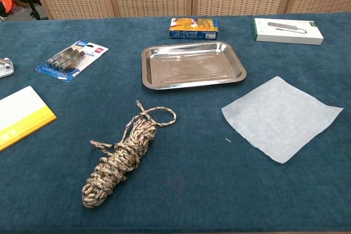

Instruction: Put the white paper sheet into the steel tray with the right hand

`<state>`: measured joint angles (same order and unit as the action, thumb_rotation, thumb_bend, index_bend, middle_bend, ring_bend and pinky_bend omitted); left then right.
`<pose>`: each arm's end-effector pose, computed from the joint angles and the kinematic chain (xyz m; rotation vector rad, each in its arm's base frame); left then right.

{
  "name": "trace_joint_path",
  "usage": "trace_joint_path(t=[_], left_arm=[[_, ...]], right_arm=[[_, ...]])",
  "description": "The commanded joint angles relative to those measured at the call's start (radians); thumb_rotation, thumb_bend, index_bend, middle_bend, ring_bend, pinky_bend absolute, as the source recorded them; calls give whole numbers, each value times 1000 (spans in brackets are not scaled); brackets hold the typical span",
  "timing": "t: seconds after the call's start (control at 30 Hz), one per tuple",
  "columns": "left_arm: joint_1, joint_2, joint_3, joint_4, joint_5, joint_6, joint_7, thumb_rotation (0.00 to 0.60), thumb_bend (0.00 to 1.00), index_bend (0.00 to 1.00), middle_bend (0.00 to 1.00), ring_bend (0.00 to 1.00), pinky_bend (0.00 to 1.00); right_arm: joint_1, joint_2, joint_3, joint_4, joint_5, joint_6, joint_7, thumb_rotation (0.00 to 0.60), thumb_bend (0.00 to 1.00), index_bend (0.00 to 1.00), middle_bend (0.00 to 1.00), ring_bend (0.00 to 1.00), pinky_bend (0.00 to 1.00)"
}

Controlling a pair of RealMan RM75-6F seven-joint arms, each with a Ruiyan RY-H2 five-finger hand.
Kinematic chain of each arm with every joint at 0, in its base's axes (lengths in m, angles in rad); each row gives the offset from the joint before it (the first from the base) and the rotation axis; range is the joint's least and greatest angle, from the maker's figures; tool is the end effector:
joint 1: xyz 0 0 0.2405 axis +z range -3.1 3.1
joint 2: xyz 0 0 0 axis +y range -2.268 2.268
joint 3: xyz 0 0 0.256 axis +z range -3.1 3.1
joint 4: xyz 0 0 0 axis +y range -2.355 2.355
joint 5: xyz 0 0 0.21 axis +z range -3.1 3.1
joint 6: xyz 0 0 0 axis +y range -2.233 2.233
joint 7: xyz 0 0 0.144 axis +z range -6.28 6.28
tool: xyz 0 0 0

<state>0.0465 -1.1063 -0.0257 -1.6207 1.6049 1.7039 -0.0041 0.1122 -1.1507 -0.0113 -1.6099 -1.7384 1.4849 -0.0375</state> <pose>-0.3062 0.1334 0.1818 -1.2906 -0.7963 -0.9808 -0.2774 -0.1711 0.1282 1.6423 -0.8172 1.0064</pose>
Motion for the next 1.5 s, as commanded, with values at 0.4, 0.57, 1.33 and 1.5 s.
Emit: trace_joint_path(t=[0.4,0.57,1.33,1.5], left_arm=[[13,12,-6,4,-5,20,-37,600,0,0,0,0,0],[12,13,-7,2,-10,14,-42,600,0,0,0,0,0],[-1,18,-31,-6,-66,-27,-44,600,0,0,0,0,0],[-1,21,-34,-6,-71,-28,-52,600,0,0,0,0,0]], right_arm=[[2,-24,7,4,15,12,-19,600,0,63,0,0,0],[40,-49,-24,16,-16,-61,29,600,0,124,0,0,0],[211,-317,-16,185,-62,-288,-144,600,50,292,0,0,0],[227,-334,-5,199,-35,-312,-172,600,53,316,0,0,0]])
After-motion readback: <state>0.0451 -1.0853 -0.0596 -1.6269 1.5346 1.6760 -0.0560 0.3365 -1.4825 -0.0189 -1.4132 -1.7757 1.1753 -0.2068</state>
